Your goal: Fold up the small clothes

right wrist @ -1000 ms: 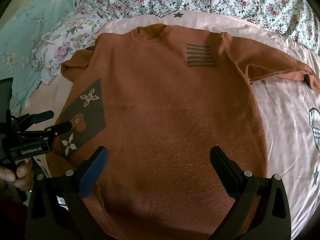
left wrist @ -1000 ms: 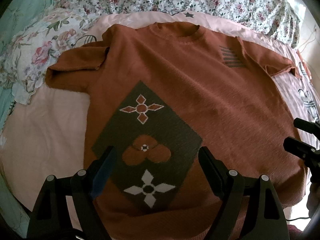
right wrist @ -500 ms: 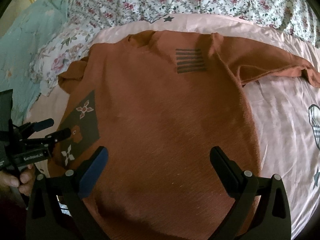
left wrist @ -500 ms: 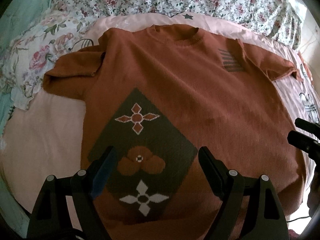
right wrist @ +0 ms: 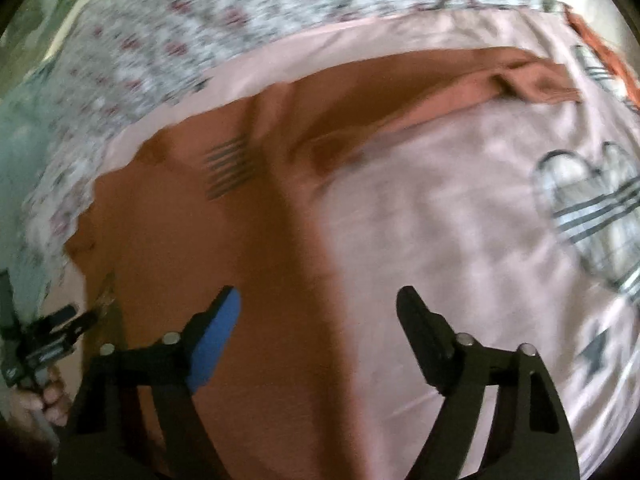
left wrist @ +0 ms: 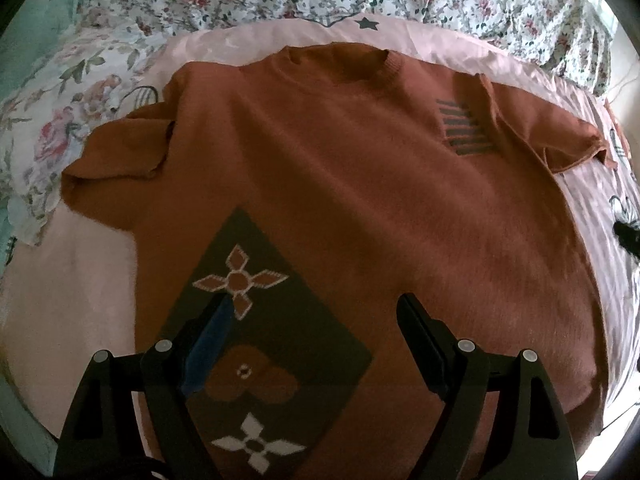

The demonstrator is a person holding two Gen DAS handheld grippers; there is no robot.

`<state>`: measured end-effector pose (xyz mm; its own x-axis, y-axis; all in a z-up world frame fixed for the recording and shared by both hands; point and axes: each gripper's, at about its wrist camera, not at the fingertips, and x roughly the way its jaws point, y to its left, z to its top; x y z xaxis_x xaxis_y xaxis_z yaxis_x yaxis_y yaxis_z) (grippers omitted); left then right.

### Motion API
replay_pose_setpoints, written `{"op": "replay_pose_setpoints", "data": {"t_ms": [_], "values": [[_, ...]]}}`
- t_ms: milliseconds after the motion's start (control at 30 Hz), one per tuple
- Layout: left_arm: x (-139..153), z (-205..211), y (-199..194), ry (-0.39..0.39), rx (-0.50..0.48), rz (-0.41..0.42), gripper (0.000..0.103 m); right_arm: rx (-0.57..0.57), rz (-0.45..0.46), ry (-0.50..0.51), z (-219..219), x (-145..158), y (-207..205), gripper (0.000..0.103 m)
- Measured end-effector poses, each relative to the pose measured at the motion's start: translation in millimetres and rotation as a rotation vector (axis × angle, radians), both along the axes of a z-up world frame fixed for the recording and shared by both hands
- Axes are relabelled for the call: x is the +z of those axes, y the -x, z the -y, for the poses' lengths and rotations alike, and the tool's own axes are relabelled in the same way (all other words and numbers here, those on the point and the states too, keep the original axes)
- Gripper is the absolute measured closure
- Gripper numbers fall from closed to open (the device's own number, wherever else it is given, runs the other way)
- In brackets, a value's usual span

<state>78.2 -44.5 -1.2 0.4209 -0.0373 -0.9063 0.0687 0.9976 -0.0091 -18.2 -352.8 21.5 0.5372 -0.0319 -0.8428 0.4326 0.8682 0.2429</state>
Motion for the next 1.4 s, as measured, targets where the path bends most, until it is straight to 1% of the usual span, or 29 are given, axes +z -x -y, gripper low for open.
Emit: {"op": "replay_pose_setpoints", "data": {"t_ms": [33,100,233,267,333,400,533,567,600,633,700,767,867,967,1033,1133,1167,1200,1267,1400], "values": [[-0.4,2.1,-3.3,0.001,-0.001,-0.003,0.019,-0.059,0.013,-0.012,26.7,2.0,0.8,0.025],[-0.5,6.6,-11.2,-0.003,-0.003,-0.006,0.019,-0.152,0.034,-0.041,65.1,4.2,2.7,0.03],[-0.7,13.5,-22.5,0.0,0.003,-0.003,0.019,-0.405,0.09,-0.079,165.7,4.7,9.8,0.032],[-1.7,15.9,-25.9,0.002,0.005,-0.007,0.019,-0.447,0.096,-0.087,183.5,3.3,9.3,0.032],[-4.3,19.7,-30.2,-0.001,0.007,-0.019,0.019,-0.518,0.119,-0.103,217.1,0.2,6.8,0.033],[-8.3,24.7,-34.0,-0.006,0.005,-0.032,0.019,-0.563,0.124,-0.115,241.6,-4.3,-3.7,0.033],[-16.5,34.7,-40.2,-0.015,0.003,-0.059,0.019,-0.612,0.126,-0.135,279.4,-17.8,-22.6,0.036],[-17.6,35.5,-40.8,-0.014,0.004,-0.063,0.019,-0.616,0.116,-0.135,288.9,-21.7,-26.8,0.04],[-19.0,37.0,-42.7,-0.012,0.006,-0.066,0.019,-0.622,0.102,-0.129,294.2,-26.3,-30.5,0.049],[-20.2,38.3,-44.9,-0.008,0.01,-0.069,0.019,-0.625,0.088,-0.115,298.7,-29.0,-34.2,0.056],[-21.7,40.6,-47.6,-0.003,0.016,-0.077,0.019,-0.603,0.086,-0.094,302.1,-26.1,-38.7,0.082],[-23.2,41.9,-49.1,0.006,0.022,-0.078,0.019,-0.567,0.101,-0.089,301.6,-19.6,-43.6,0.094],[-25.8,42.4,-52.0,0.019,0.026,-0.077,0.019,-0.46,0.142,-0.007,279.0,6.3,-58.9,0.095],[-27.5,42.0,-54.2,0.032,0.031,-0.082,0.019,-0.335,0.19,0.009,248.4,27.1,-78.9,0.095],[-27.2,41.9,-54.5,0.04,0.031,-0.084,0.019,-0.228,0.221,0.004,214.1,40.1,-95.3,0.095],[-23.8,37.8,-52.9,0.048,0.03,-0.07,0.019,-0.072,0.253,-0.065,154.3,46.6,-122.0,0.095],[-22.0,36.1,-51.2,0.049,0.032,-0.062,0.019,-0.04,0.257,-0.087,139.9,45.7,-129.5,0.095],[-20.6,33.2,-50.2,0.051,0.034,-0.057,0.019,0.02,0.263,-0.14,111.7,43.6,-141.2,0.095],[-17.7,24.4,-46.0,0.058,0.046,-0.052,0.019,0.102,0.26,-0.206,71.3,39.2,-158.0,0.095],[-15.0,0.0,-37.1,0.089,0.086,-0.046,0.019,0.294,0.241,-0.323,-32.4,26.7,-190.2,0.095]]}}
